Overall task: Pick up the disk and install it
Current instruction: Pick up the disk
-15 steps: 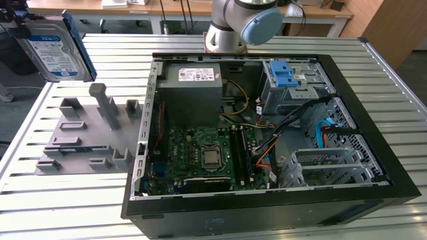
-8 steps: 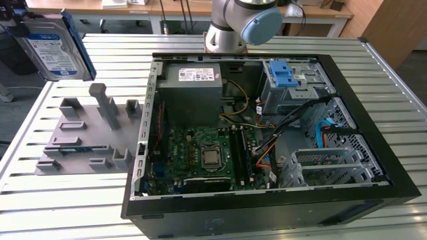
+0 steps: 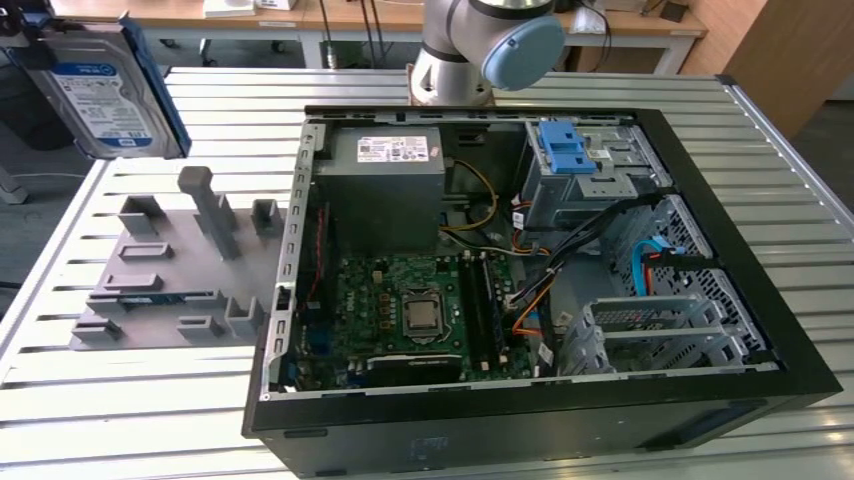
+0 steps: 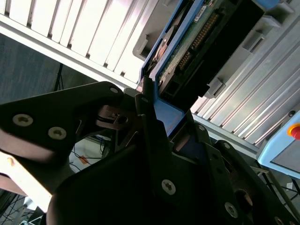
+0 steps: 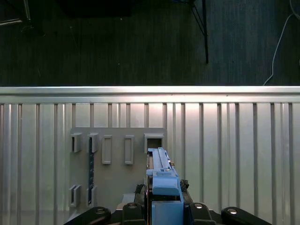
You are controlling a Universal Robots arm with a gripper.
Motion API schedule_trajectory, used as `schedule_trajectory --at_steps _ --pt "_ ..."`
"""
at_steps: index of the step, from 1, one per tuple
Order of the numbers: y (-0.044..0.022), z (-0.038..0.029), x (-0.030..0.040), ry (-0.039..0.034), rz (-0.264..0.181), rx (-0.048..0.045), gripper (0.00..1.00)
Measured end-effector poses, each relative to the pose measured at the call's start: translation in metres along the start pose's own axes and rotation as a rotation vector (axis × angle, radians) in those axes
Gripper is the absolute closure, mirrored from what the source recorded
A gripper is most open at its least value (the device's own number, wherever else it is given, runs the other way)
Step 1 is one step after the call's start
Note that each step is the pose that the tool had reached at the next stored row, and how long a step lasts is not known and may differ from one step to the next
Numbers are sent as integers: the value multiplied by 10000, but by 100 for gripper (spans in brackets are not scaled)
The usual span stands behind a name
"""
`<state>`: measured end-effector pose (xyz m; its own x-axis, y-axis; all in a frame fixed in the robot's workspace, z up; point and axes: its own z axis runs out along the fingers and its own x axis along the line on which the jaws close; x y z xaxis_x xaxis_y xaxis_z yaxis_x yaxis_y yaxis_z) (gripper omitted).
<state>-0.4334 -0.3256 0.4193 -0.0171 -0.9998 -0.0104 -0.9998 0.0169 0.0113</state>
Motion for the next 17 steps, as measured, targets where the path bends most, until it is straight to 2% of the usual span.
schedule_trajectory --at_steps 7,17 --pt "1 -71 -1 0 0 0 64" --pt "1 -114 -1 0 -1 0 64"
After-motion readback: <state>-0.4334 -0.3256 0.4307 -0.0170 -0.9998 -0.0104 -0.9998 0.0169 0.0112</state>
